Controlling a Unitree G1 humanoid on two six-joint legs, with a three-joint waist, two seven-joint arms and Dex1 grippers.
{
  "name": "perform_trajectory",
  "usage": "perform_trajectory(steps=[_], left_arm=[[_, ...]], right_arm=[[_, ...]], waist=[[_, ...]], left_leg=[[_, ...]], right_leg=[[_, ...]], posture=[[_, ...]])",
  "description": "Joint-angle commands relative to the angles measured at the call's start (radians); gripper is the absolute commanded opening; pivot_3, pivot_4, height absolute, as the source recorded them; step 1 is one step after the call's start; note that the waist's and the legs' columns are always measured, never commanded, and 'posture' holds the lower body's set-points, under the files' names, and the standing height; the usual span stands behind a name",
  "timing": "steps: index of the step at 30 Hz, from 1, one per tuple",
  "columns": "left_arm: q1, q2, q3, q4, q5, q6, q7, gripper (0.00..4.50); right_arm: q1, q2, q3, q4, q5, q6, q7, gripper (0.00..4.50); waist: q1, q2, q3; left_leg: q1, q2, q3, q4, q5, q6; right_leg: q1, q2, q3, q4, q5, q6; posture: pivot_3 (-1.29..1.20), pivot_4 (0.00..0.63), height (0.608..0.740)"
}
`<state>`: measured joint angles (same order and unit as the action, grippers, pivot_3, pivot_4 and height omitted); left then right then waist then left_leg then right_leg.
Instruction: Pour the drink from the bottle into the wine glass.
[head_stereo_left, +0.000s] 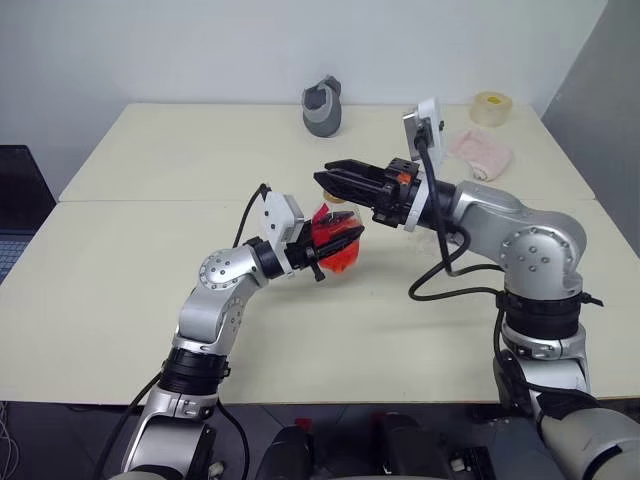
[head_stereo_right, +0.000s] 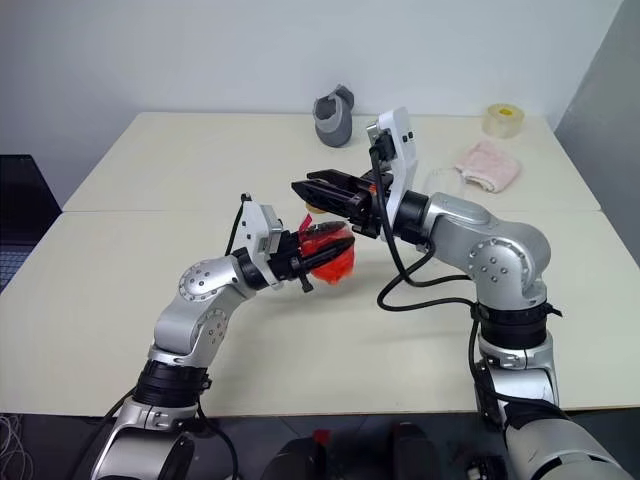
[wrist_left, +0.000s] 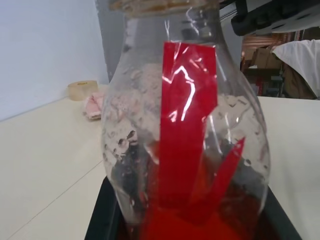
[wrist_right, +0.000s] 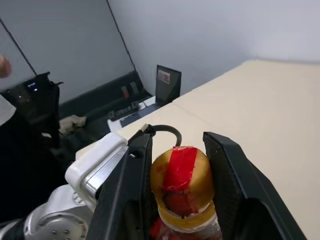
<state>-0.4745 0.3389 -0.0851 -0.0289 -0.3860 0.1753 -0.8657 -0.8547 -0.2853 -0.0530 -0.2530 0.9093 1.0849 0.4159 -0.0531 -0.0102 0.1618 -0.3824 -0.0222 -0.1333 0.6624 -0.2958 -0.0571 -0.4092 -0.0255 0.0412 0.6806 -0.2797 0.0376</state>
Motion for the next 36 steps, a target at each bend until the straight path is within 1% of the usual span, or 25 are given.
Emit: perform_trajectory(steps=[1,5,9,12,13,14,17,20,22,23,25,26,27,29,32,36], left_arm=[[0.013,0.013,0.023,-0.017,0.001,-0.010,0.006,1.37],[0.014,0.013,0.026,-0.021,-0.007,-0.006,0.006,1.37],[0.009,0.013,0.037,-0.023,-0.027,0.004,0.002,1.04],[0.005,0.013,0.038,-0.021,-0.028,0.006,0.000,1.00],[0.005,0.012,0.037,-0.022,-0.029,0.008,-0.001,1.00],[0.005,0.012,0.037,-0.023,-0.029,0.009,-0.002,1.00],[0.004,0.011,0.037,-0.023,-0.030,0.010,-0.006,1.00],[0.001,0.011,0.038,-0.020,-0.030,0.012,-0.007,0.99],[-0.001,0.010,0.038,-0.019,-0.030,0.013,-0.008,0.99],[-0.001,0.010,0.038,-0.018,-0.030,0.014,-0.009,0.99],[-0.001,0.011,0.038,-0.017,-0.030,0.016,-0.009,0.99],[-0.001,0.011,0.037,-0.018,-0.030,0.016,-0.008,0.98],[-0.002,0.011,0.037,-0.016,-0.029,0.016,-0.008,0.98],[-0.003,0.011,0.036,-0.014,-0.029,0.014,-0.008,0.97],[-0.005,0.011,0.035,-0.011,-0.029,0.011,-0.008,0.97],[-0.004,0.008,0.035,-0.013,-0.027,0.009,-0.008,0.97]], right_arm=[[-0.018,-0.039,-0.011,-0.057,-0.028,-0.068,0.038,1.26],[-0.002,-0.063,0.030,-0.059,-0.081,-0.122,0.078,1.26],[-0.005,-0.084,0.067,-0.056,-0.148,-0.196,0.118,1.26],[0.003,-0.145,0.154,-0.059,-0.288,-0.338,0.195,1.26],[0.007,-0.143,0.153,-0.054,-0.286,-0.338,0.196,1.26],[0.009,-0.131,0.140,-0.047,-0.264,-0.320,0.186,1.26],[-0.011,-0.059,0.032,-0.014,-0.097,-0.163,0.087,1.26],[-0.048,0.019,-0.095,0.041,0.115,0.017,-0.065,1.26],[-0.065,0.046,-0.143,0.065,0.181,0.071,-0.140,1.26],[-0.067,0.022,-0.116,0.043,0.132,0.038,-0.110,1.26],[-0.035,-0.126,0.080,-0.059,-0.132,-0.199,0.091,1.26],[-0.020,-0.166,0.137,-0.083,-0.205,-0.278,0.154,1.26],[-0.011,-0.173,0.151,-0.082,-0.222,-0.311,0.174,1.26],[-0.004,-0.159,0.139,-0.059,-0.210,-0.324,0.176,1.26],[0.011,-0.191,0.184,-0.056,-0.291,-0.412,0.248,1.26],[0.010,-0.180,0.168,-0.037,-0.306,-0.429,0.252,1.26]], waist=[[0.000,0.000,0.000],[-0.001,0.000,0.000],[-0.001,0.000,0.000],[-0.001,0.000,0.000],[-0.001,0.000,0.000],[-0.001,0.000,0.000],[0.000,0.000,0.000],[0.000,0.000,0.000],[0.000,0.000,0.000],[0.000,0.000,0.000],[0.001,0.001,0.001],[0.002,0.001,0.001],[0.002,0.001,0.001],[0.001,0.001,0.001],[0.000,0.001,0.001],[0.000,0.001,0.001]], left_leg=[[0.000,0.000,0.000,0.000,0.000,0.000],[0.000,0.000,0.000,0.000,0.000,0.000],[0.000,0.000,0.000,0.000,0.000,0.000],[0.000,0.000,0.000,0.000,0.000,0.000],[0.000,0.000,0.000,0.000,0.000,0.000],[0.000,0.000,0.000,0.000,0.000,0.000],[0.000,0.000,0.000,0.000,0.000,0.000],[0.000,0.001,0.000,0.000,0.000,-0.001],[0.000,0.001,0.000,0.000,0.000,-0.001],[0.000,0.001,0.000,0.000,0.000,0.000],[0.000,0.000,0.000,0.000,0.000,0.000],[-0.001,-0.001,0.000,0.000,0.000,0.001],[-0.001,-0.001,0.001,0.000,-0.001,0.001],[0.000,-0.001,0.002,0.000,0.000,0.001],[0.000,0.000,0.001,0.000,0.000,0.001],[0.001,0.000,0.000,0.000,0.000,0.000]], right_leg=[[0.000,0.000,0.000,0.000,0.000,0.000],[0.000,0.000,0.000,0.000,0.000,0.000],[0.000,0.000,0.000,0.000,0.000,0.000],[0.000,0.000,0.000,0.000,0.000,0.000],[0.000,0.000,0.000,0.000,0.000,0.000],[0.000,0.000,0.000,0.000,0.000,0.000],[0.000,0.000,0.000,0.000,0.000,0.000],[0.000,0.000,0.000,0.001,0.000,0.000],[0.000,0.000,0.000,0.001,0.000,0.000],[0.000,0.000,0.000,0.001,0.000,0.000],[0.000,0.000,0.000,0.000,0.000,0.000],[0.000,0.000,0.000,0.000,0.000,0.000],[0.000,0.000,0.000,-0.001,0.000,0.001],[0.001,0.000,-0.001,-0.001,0.000,0.001],[0.001,0.001,-0.001,0.000,0.000,0.000],[0.001,0.001,0.000,0.000,0.000,0.000]], posture=[[0.00,0.150,0.740],[0.00,0.150,0.740],[0.00,0.150,0.740],[0.00,0.150,0.740],[0.00,0.150,0.740],[0.00,0.150,0.740],[0.00,0.150,0.740],[0.00,0.150,0.740],[0.00,0.150,0.740],[0.00,0.150,0.740],[0.00,0.150,0.740],[0.00,0.150,0.740],[0.00,0.150,0.740],[0.00,0.150,0.740],[0.00,0.150,0.740],[0.00,0.150,0.740]])
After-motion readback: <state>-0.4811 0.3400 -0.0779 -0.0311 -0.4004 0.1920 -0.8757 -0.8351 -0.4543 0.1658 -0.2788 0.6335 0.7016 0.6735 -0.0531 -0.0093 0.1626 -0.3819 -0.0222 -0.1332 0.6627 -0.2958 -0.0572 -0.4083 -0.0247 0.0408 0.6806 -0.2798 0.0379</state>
